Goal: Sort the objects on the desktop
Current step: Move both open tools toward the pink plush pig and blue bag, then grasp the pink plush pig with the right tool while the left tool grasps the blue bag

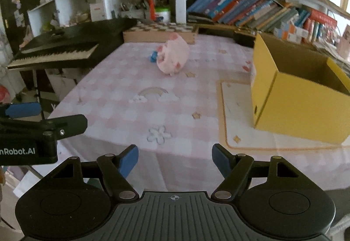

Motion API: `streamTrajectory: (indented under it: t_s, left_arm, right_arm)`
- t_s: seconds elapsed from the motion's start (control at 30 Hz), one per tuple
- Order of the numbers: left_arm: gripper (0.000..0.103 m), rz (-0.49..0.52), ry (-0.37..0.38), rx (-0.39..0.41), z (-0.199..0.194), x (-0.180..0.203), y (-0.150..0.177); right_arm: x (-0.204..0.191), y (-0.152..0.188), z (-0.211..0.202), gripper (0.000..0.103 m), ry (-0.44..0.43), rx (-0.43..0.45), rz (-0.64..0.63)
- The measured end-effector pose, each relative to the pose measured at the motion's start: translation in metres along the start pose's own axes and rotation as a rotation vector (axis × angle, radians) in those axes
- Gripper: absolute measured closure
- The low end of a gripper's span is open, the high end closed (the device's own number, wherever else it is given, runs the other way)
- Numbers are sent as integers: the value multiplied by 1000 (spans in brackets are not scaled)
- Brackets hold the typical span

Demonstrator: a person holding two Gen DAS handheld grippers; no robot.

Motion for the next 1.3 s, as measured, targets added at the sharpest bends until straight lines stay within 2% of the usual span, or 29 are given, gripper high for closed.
streamTrajectory:
  t_s: [0.3,0.63,0.97,1.3]
  left_arm:
    - [0,-17,-16,23,25,-14,-24]
    - [0,-50,-42,28,73,-30,-60]
    - [0,-73,-105,34,110,-50,-94]
    - [0,-91,-194,0,139,-80,-110]
  right_arm:
    - [-7,-30,31,27,-33,19,-20]
    - [-6,-73,79,27,-66,23,-39]
    - [3,-118,126,27,-89,17,0]
    - [-11,-159,177,15,-130,-29,57]
Point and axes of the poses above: each gripper's, at about its wrist camera, not at the fingertips, and z roughly the way its jaws point, x to its right, y to its underside, the point moved 10 cm from there along z, roughly the way its jaws point, and after that the axes turned 14 degrees about y, right-handed, at the moved point
